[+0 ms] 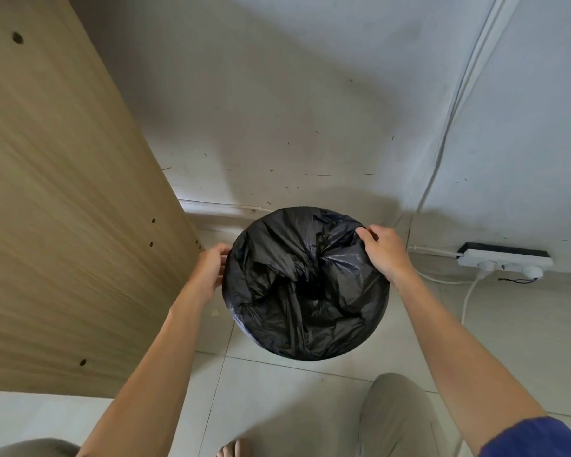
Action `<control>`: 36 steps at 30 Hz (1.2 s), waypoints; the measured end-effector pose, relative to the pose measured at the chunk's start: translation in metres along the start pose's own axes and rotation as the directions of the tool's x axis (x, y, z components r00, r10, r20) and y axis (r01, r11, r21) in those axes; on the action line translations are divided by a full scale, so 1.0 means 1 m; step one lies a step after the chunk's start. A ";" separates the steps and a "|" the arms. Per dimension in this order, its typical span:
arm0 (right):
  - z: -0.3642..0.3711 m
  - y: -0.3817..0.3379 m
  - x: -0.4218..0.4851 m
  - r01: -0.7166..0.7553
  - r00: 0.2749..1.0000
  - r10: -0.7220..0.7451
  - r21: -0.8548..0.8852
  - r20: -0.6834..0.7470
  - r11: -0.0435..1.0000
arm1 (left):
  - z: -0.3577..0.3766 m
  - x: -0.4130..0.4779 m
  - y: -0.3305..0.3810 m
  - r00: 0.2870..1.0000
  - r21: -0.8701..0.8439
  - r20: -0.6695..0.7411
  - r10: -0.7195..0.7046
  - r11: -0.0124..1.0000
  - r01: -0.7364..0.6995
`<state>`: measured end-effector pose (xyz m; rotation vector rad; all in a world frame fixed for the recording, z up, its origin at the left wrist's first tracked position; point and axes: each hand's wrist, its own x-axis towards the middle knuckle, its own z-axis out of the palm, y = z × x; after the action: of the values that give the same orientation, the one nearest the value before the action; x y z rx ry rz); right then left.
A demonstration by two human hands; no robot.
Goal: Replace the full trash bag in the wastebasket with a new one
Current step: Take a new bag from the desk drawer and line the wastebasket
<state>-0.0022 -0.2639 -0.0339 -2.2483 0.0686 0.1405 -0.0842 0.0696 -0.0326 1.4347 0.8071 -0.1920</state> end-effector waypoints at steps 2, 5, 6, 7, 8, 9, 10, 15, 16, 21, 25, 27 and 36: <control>0.003 0.001 0.004 0.010 0.999 -0.011 0.006 0.035 1.000 | 0.006 0.007 0.009 0.996 0.045 -0.023 0.091 0.995 -0.090; 0.005 0.002 0.010 0.034 0.998 -0.034 0.011 0.046 0.999 | 0.015 0.019 0.024 0.988 0.196 0.014 0.153 0.969 -0.153; 0.005 0.002 0.013 0.045 0.998 -0.046 0.005 0.052 0.999 | 0.018 0.022 0.029 0.990 0.271 0.046 0.134 0.952 -0.142; 0.004 0.002 0.015 0.054 0.997 -0.053 -0.008 0.059 0.999 | 0.021 0.026 0.033 0.992 0.336 0.075 0.104 0.934 -0.123; 0.004 0.002 0.017 0.060 0.996 -0.058 -0.022 0.067 0.998 | 0.022 0.030 0.036 0.993 0.371 0.095 0.071 0.923 -0.101; 0.003 0.001 0.020 0.064 0.995 -0.062 -0.031 0.073 0.997 | 0.024 0.031 0.039 0.993 0.373 0.110 0.045 0.924 -0.083; 0.003 0.001 0.023 0.069 0.995 -0.066 -0.039 0.081 0.997 | 0.024 0.034 0.041 0.993 0.364 0.117 0.025 0.929 -0.066; 0.002 -0.004 0.032 0.128 0.983 -0.116 -0.071 0.145 0.989 | 0.029 0.049 0.045 0.987 0.338 0.136 0.080 0.933 -0.122; 0.004 -0.005 0.034 0.141 0.979 -0.128 -0.072 0.158 0.987 | 0.033 0.051 0.046 0.982 0.341 0.148 0.117 0.926 -0.161; 0.015 -0.016 0.046 0.223 0.953 -0.192 -0.115 0.234 0.968 | 0.051 0.055 0.054 0.955 0.521 0.149 0.255 0.801 -0.295; 0.019 -0.029 0.057 0.306 0.915 -0.242 -0.164 0.324 0.938 | 0.059 0.060 0.059 0.932 0.639 0.229 0.283 0.678 -0.363; 0.021 -0.035 0.064 0.329 0.904 -0.243 -0.207 0.352 0.922 | 0.058 0.066 0.058 0.921 0.665 0.282 0.268 0.637 -0.389; 0.041 -0.053 0.084 0.462 0.862 -0.353 -0.277 0.363 0.843 | 0.064 0.077 0.062 0.911 0.614 0.219 0.350 0.675 -0.408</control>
<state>0.0833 -0.1984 -0.0291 -2.5151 -0.6562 0.2753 0.0319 0.0478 -0.0330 2.2148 0.3452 -0.2206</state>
